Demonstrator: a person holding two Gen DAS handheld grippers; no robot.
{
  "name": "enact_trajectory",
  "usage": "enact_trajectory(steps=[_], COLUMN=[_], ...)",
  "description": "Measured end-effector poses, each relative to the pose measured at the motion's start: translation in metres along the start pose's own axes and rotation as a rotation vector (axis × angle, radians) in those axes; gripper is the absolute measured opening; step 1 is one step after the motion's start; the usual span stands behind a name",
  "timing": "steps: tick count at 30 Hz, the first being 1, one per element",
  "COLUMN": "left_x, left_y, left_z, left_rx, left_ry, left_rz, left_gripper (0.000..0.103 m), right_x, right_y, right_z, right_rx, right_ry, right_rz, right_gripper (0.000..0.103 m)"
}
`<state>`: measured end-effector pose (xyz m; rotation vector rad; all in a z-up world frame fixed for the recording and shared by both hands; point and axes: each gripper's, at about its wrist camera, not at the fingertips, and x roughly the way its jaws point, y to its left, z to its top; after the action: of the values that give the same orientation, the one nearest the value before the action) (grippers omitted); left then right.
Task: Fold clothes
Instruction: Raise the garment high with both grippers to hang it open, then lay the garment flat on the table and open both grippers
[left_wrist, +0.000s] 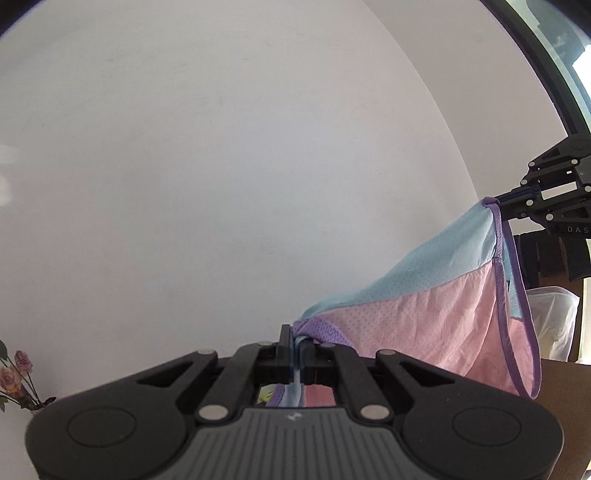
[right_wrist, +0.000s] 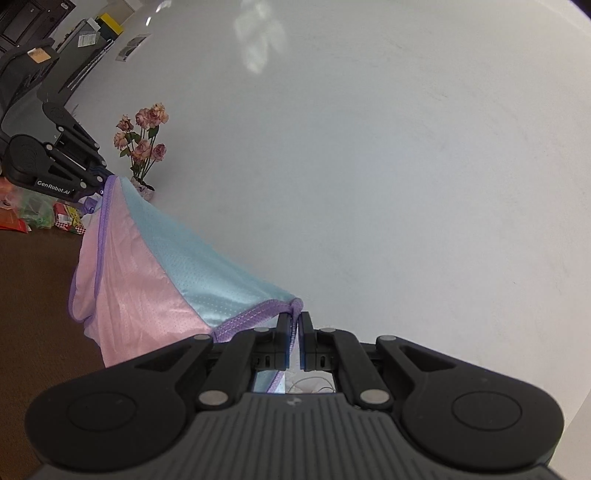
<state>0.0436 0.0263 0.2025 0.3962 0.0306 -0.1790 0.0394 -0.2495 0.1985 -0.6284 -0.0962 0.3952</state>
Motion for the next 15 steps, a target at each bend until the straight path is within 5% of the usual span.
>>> enact_trajectory(steps=[6,10,15], left_x=[0.000,0.069,0.179], left_y=[0.002,0.010,-0.003], left_z=[-0.003,-0.043,-0.137], left_rx=[0.051,-0.011,-0.079], left_ry=[0.078,0.276,0.565], left_rz=[0.017,-0.014,-0.081], left_gripper=[0.002,0.002,0.002], right_x=[0.008,0.083,0.188], right_y=[-0.006,-0.002,0.047], right_z=[0.009,-0.026,-0.121], right_rx=[0.055,0.187,0.301], right_ry=[0.045,0.226,0.511], right_rz=[0.135,0.312,0.457], right_gripper=[0.003,0.003,0.003])
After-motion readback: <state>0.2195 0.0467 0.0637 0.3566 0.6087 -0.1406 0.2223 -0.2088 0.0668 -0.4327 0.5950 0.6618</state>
